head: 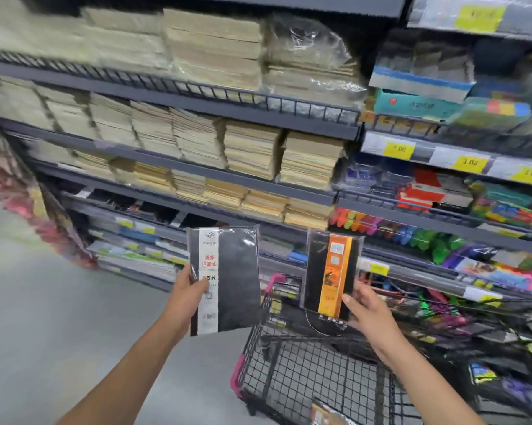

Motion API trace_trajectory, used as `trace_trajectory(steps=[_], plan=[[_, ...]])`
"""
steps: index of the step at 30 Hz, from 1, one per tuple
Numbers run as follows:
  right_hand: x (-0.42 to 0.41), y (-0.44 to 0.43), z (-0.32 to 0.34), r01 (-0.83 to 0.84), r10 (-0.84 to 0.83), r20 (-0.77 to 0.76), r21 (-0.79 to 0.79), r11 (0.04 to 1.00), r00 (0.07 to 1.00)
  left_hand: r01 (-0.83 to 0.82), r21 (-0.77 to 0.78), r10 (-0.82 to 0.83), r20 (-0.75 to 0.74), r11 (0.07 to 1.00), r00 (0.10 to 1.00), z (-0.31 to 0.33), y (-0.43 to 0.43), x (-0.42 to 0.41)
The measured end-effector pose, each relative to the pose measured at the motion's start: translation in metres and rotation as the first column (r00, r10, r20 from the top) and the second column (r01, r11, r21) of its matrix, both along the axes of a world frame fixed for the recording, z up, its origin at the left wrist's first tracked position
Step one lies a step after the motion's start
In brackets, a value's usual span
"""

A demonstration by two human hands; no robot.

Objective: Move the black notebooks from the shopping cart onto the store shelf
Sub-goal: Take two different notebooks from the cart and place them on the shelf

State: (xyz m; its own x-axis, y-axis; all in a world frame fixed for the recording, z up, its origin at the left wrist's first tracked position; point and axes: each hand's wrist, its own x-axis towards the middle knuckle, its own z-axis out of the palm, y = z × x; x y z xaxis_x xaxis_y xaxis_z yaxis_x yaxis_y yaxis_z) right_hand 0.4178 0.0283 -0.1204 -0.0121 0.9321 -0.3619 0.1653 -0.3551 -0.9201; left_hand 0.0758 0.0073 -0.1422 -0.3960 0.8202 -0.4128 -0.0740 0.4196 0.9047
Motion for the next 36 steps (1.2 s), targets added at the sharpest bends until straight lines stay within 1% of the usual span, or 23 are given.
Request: trace_trajectory(steps=[5, 11, 15, 19, 25, 29, 36], plan=[[-0.086, -0.022, 0.003, -0.050, 0.050, 0.033, 0.013, 0.999, 0.998, -0.079, 0.021, 0.078, 0.044, 0.997, 0.996, 0.002, -0.042, -0.103], [-0.196, -0.056, 0.005, -0.093, 0.091, 0.046, 0.032, 0.995, 0.995, -0.083, 0.060, 0.076, 0.103, 0.995, 0.992, -0.001, -0.099, -0.230], [-0.261, -0.075, 0.006, -0.138, 0.134, 0.065, 0.062, 0.989, 0.989, -0.103, 0.108, 0.087, 0.138, 0.989, 0.987, 0.002, -0.135, -0.291], [-0.317, -0.092, 0.013, -0.191, 0.183, 0.087, 0.087, 0.978, 0.979, -0.096, 0.133, 0.071, 0.185, 0.986, 0.980, 0.009, -0.166, -0.332], [-0.368, -0.095, 0.010, -0.240, 0.231, 0.109, 0.077, 0.968, 0.967, -0.089, 0.116, 0.052, 0.295, 0.989, 0.954, 0.009, -0.187, -0.375], [-0.395, -0.079, 0.006, -0.249, 0.243, 0.090, 0.067, 0.966, 0.966, -0.069, 0.126, 0.026, 0.314, 0.990, 0.949, 0.012, -0.180, -0.389], [-0.430, -0.032, -0.011, -0.229, 0.228, 0.037, 0.043, 0.972, 0.973, -0.050, 0.145, 0.006, 0.286, 0.988, 0.958, 0.017, -0.134, -0.416]])
